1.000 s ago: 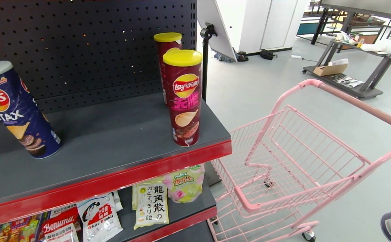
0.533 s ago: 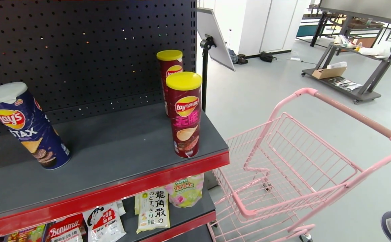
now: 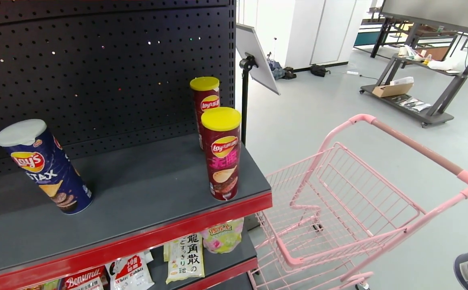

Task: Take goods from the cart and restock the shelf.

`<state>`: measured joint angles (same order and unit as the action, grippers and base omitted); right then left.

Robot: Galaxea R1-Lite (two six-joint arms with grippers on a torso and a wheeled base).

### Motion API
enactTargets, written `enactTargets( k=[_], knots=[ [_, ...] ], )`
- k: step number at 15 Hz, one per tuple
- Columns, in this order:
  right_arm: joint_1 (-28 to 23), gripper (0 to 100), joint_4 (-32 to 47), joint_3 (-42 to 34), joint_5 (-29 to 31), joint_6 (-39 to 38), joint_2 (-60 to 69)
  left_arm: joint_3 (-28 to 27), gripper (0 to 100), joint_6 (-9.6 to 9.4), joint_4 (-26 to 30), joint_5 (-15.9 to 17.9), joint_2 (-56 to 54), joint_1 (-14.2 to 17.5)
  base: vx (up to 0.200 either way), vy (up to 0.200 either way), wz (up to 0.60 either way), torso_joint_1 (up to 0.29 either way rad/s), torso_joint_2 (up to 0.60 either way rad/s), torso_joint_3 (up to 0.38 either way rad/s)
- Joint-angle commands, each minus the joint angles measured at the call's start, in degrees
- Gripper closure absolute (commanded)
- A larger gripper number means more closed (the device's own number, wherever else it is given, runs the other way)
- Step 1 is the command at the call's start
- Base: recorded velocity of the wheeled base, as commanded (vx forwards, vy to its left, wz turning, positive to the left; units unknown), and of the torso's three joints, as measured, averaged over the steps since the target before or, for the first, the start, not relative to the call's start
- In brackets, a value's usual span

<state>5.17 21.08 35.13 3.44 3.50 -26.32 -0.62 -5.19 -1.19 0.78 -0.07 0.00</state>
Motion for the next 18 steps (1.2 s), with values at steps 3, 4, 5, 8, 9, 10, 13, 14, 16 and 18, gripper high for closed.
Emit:
enactTargets(
  k=[3, 4, 5, 8, 9, 10, 13, 14, 16, 18],
  knots=[
    [-0.07, 100, 0.02, -0.06, 0.25, 0.02, -1.01, 0.01, 0, 0.01, -0.04, 0.01, 0.07, 0.0, 0.0, 0.0, 0.0, 0.15, -0.36, -0.208],
    [-0.25, 100, -0.07, -0.06, 0.34, 0.02, -1.37, 0.01, 0, 0.01, -0.04, 0.01, 0.07, 0.0, 0.0, 0.0, 0.0, 0.159, -0.37, -0.198],
    [-0.33, 100, -0.07, -0.42, 0.52, 0.02, -1.45, 0.01, 0, 0.01, -0.04, 0.01, 0.07, 0.0, 0.0, 0.0, 0.0, 0.105, -0.3, -0.144],
    [-0.51, 100, -0.07, -1.03, 0.52, 0.02, -1.01, 0.01, 0, 0.01, -0.04, 0.01, 0.07, 0.0, 0.0, 0.0, 0.4, 0.027, -0.03, -0.032],
    [-0.51, 100, -0.07, -1.12, 0.52, 0.02, -0.93, 0.01, 0, 0.01, -0.04, 0.01, 0.07, 0.0, 0.0, 0.0, 0.6, 0.012, -0.02, -0.022],
    [-0.51, 100, -0.07, -1.12, 0.52, 0.02, -0.93, 0.01, 0, 0.01, -0.04, 0.01, 0.07, 0.0, 0.0, 0.0, 0.6, 0.007, -0.01, 0.002],
    [-0.42, 100, -0.07, -1.12, 0.52, 0.02, -0.93, 0.01, 0, 0.01, -0.04, 0.01, 0.07, 0.0, 0.0, 0.0, 0.6, 0.009, 0.0, -0.004],
    [-0.33, 100, -0.16, -1.47, 0.43, 0.02, -0.93, 0.01, 0, 0.01, -0.04, 0.01, 0.07, 0.0, 0.0, 0.0, 0.6, 0.002, 0.0, 0.002],
    [-0.42, 100, -1.13, -3.32, 0.43, 0.28, 0.74, 0.01, 0, 0.01, -0.04, 0.01, 0.07, 0.0, 0.0, 0.0, 0.3, 0.001, 0.0, -0.001],
    [-0.16, 100, -1.13, -6.04, 0.17, 0.19, 4.87, 0.01, 0, 0.01, -0.04, 0.01, 0.07, 0.0, 0.0, 0.0, 0.0, 0.0, 0.0, 0.0]
  ],
)
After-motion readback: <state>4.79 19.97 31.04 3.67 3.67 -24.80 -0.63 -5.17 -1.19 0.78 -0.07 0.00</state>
